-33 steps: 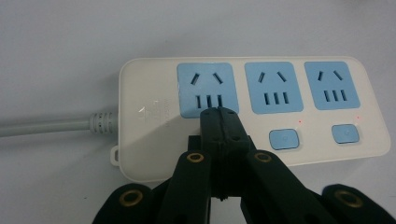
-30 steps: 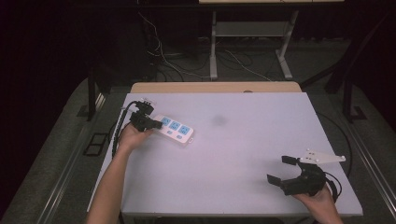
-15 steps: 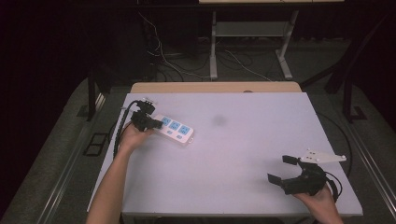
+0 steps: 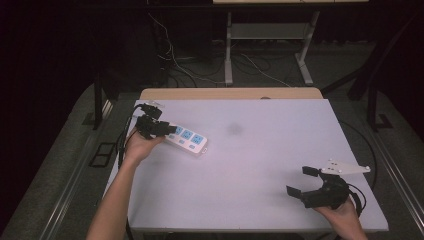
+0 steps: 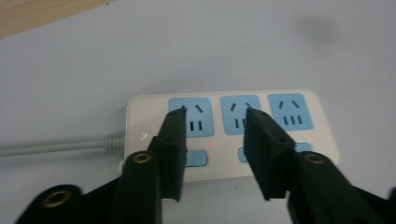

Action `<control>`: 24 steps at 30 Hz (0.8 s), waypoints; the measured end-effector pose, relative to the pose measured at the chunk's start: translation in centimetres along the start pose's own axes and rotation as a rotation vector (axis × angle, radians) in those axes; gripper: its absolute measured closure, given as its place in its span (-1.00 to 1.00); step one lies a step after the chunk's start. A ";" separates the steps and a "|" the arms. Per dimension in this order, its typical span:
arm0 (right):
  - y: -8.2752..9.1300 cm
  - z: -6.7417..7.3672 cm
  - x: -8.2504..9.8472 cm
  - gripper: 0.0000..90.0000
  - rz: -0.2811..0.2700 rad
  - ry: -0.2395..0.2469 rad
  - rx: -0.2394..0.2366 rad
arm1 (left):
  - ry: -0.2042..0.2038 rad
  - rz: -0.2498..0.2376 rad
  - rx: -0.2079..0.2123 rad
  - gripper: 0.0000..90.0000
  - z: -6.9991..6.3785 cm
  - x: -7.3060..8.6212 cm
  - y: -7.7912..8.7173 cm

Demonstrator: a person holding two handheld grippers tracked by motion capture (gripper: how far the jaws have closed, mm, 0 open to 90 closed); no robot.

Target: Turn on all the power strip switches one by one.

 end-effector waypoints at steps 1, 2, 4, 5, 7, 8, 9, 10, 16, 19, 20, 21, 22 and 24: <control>0.0 0.0 0.0 -0.97 -0.001 -0.001 0.000 | 0.010 -0.010 0.001 0.01 -0.2 -0.1 0.3; 0.0 0.0 0.0 -0.97 -0.001 -0.001 -0.001 | 0.012 -0.013 0.005 -0.12 -0.3 -0.1 0.5; 0.0 0.0 0.0 -0.97 -0.002 -0.002 -0.001 | 0.013 -0.019 0.002 -0.34 -0.7 -0.1 1.0; 0.0 0.0 0.0 -0.97 -0.003 -0.002 -0.002 | 0.015 -0.028 0.005 -0.46 -0.9 -0.1 1.3; 0.0 0.0 0.0 -0.97 -0.002 -0.003 -0.003 | 0.019 -0.045 0.030 -0.67 -1.4 0.1 1.8; 0.0 0.0 0.0 -0.97 -0.003 -0.002 -0.003 | 0.021 -0.060 0.040 -0.79 -1.6 0.2 2.1; 0.0 0.0 0.0 -0.96 -0.003 -0.001 -0.003 | 0.024 -0.069 0.051 -0.86 -1.8 0.3 2.3; 0.0 0.0 0.0 -0.97 -0.003 -0.001 -0.003 | 0.028 -0.071 0.060 -0.99 -2.0 0.5 2.5; 0.0 0.0 -0.1 -0.97 -0.006 -0.003 -0.002 | 0.022 -0.121 0.075 -1.00 -3.3 1.7 3.4; 0.0 -0.1 -0.1 -0.97 -0.005 -0.004 0.000 | -0.001 -0.142 0.090 -1.00 -4.2 2.5 3.7; 0.0 -0.1 -0.1 -0.97 -0.006 -0.004 0.000 | -0.012 -0.146 0.090 -1.00 -4.5 2.8 3.8; 0.0 -0.1 -0.1 -0.96 -0.005 -0.004 0.000 | -0.017 -0.151 0.090 -1.00 -4.7 3.1 3.8; 0.0 -0.1 -0.1 -0.97 -0.005 -0.004 0.000 | -0.015 -0.162 0.098 -1.00 -4.8 3.4 3.9; 0.0 -0.1 -0.1 -0.96 -0.005 -0.005 0.000 | -0.005 -0.187 0.114 -1.00 -5.2 3.9 3.9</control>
Point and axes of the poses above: each handheld gripper's, and its own axes: y roughly backward along the jaws, x roughly out of its underside, z roughly to its left, the point moved 4 cm from there along -y, roughly forward along the jaws, and after that the axes turned 10 degrees about x, right-handed, at the moved point
